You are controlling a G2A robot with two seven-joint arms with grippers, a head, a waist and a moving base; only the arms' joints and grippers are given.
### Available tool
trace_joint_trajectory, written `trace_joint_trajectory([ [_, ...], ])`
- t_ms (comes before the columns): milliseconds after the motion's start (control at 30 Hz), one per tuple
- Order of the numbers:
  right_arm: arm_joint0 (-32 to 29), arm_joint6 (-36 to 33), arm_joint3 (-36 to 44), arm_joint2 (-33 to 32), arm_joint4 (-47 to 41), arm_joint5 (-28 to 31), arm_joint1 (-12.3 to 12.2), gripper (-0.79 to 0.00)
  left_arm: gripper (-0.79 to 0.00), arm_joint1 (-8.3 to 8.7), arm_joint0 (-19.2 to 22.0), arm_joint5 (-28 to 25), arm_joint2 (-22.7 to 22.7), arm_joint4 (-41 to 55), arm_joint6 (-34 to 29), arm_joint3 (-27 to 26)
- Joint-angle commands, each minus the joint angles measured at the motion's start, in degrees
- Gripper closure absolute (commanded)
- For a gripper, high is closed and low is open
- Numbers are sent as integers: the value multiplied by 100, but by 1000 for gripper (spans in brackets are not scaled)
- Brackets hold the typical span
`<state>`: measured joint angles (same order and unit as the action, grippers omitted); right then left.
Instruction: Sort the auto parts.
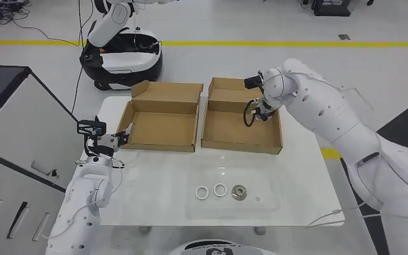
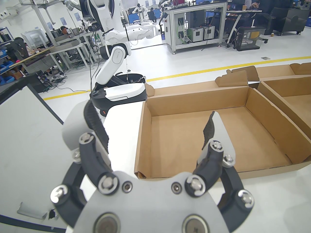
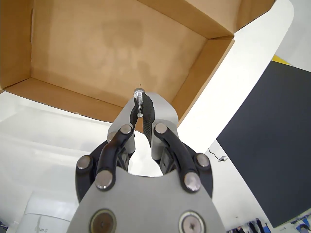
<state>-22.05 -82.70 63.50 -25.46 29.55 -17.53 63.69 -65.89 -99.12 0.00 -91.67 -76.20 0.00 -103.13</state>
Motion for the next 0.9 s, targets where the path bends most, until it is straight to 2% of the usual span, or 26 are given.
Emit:
trace_joint_trajectory([
  [0, -66, 27, -15, 5, 7, -31, 13, 0, -785, 0, 0, 0, 0, 0, 0, 0],
  [467, -539, 298, -222, 21, 205, -388, 109, 0, -785, 0, 0, 0, 0, 0, 0, 0],
  [867, -708, 613, -533, -55, 295, -694, 252, 0, -785, 0, 0, 0, 0, 0, 0, 0],
])
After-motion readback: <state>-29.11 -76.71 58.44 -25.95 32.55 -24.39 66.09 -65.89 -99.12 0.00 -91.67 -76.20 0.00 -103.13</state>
